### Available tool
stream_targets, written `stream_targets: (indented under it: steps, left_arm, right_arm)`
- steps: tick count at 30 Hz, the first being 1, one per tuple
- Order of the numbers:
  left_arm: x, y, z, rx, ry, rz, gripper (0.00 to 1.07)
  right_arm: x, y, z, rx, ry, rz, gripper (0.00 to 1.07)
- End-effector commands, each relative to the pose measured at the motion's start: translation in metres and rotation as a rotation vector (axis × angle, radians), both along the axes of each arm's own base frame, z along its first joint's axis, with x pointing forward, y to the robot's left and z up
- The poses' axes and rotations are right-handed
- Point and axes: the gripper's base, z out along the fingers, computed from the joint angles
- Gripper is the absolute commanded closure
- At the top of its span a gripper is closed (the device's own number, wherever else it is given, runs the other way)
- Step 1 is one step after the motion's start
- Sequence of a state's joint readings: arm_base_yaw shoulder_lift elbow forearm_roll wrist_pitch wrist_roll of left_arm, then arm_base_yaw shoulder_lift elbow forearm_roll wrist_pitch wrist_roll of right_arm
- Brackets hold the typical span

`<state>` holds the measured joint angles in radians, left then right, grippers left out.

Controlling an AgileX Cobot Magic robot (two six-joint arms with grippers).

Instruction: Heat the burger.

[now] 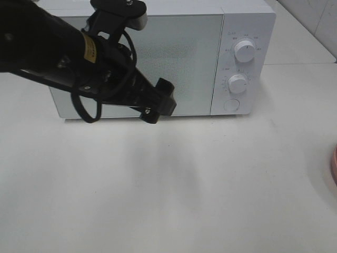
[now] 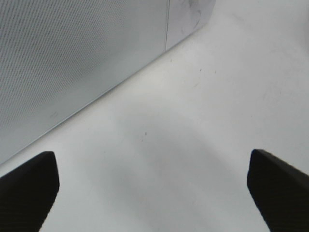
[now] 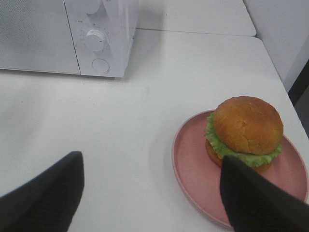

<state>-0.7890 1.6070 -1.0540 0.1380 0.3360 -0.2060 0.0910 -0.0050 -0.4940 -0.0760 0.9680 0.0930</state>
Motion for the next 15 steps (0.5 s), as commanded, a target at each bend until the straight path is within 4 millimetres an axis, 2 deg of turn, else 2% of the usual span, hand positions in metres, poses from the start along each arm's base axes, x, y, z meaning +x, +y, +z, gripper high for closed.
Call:
stream_targets:
  steps: [1,4,8,10,11,12,13,14,15]
  left_arm:
    - [-0.017,0.018,0.010,0.114,0.095,0.023,0.06]
    - [-0.025,0.030,0.012,0.211,0.160,0.037,0.06]
    - [-0.026,0.042,0.009,0.276,0.231,0.080,0.06]
    - [-0.023,0.060,0.007,0.329,0.318,0.150,0.06]
    - [-0.023,0.060,0.007,0.329,0.318,0.150,0.06]
    - [-0.018,0.074,0.005,0.362,0.365,0.198,0.06]
    - [-0.018,0.074,0.005,0.362,0.365,0.198,0.06]
    - [-0.011,0.091,0.004,0.388,0.407,0.253,0.06]
    - [-0.007,0.100,0.004,0.396,0.427,0.279,0.06]
  right_arm:
    - [-0.004,0.000,0.000,-0.005,-0.030,-0.002,0.33]
    - [-0.004,0.000,0.000,-0.005,-0.030,-0.002,0.33]
    - [-0.004,0.000,0.000,-0.005,-0.030,-0.002,0.33]
    - [-0.004,0.000,0.000,-0.005,-0.030,-0.002,0.33]
    - [-0.004,0.000,0.000,-0.005,-0.030,-0.002,0.33]
    - [-0.004,0.000,0.000,-0.005,-0.030,-0.002,0.33]
    - [-0.004,0.000,0.000,-0.005,-0.030,-0.002,0.33]
    - [-0.004,0.000,0.000,-0.005,-0.030,-0.002,0.33]
    - [-0.004,0.000,0.000,-0.005,-0.030,-0.002,0.33]
